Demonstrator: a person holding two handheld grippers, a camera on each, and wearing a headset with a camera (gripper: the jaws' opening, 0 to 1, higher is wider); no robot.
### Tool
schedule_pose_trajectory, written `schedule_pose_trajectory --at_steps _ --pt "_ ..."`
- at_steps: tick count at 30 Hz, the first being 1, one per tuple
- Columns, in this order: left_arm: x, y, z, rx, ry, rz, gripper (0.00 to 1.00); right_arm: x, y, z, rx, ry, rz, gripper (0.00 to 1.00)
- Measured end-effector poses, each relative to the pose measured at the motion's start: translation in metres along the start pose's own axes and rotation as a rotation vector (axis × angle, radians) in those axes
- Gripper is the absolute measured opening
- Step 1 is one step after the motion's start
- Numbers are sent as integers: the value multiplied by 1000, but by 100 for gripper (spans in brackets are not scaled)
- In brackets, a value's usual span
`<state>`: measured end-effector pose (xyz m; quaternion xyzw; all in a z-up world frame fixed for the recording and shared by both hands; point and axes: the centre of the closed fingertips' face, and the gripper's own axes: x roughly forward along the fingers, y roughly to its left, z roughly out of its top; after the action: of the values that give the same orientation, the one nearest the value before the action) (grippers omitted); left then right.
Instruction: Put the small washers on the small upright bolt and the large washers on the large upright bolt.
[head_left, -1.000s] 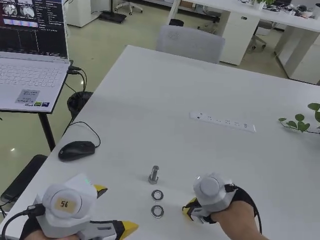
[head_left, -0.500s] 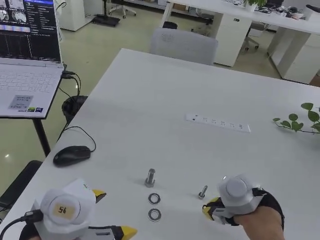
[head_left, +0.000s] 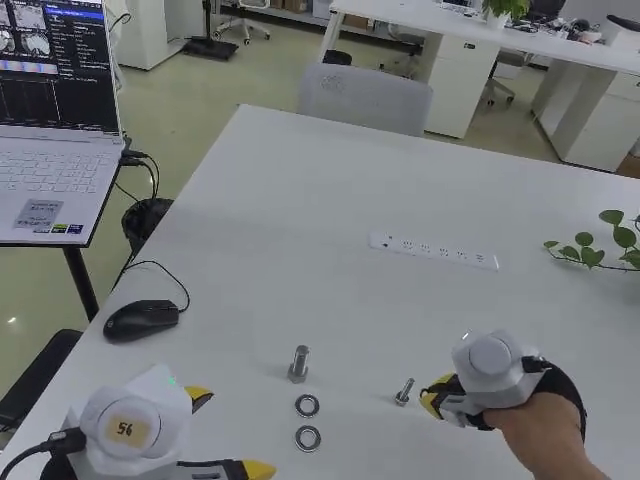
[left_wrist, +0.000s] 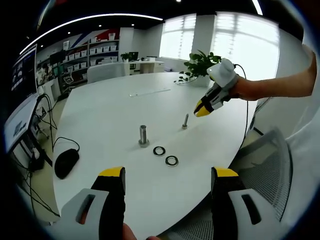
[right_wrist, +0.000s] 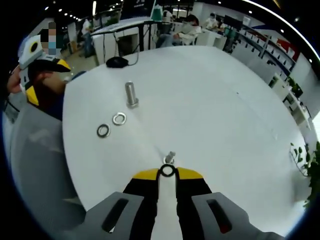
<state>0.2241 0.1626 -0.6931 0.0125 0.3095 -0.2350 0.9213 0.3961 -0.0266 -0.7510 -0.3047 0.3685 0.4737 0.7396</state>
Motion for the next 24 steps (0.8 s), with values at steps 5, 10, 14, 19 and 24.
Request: schedule_pose_trajectory --at_steps 5,10,14,19,24 --pt "1 0 0 -3 -2 -1 69 4 -4 9 -39 10 12 13" --pt "1 -1 -1 -7 -2 0 69 10 -4 15 -64 21 20 13" --pt "0 1 -3 -11 1 5 69 15 -4 14 -71 42 25 13" --pt "-3 5 -5 -17 1 13 69 17 -5 15 -75 52 26 13" --pt "-4 5 -5 -20 0 16 69 20 -5 14 -86 68 31 13"
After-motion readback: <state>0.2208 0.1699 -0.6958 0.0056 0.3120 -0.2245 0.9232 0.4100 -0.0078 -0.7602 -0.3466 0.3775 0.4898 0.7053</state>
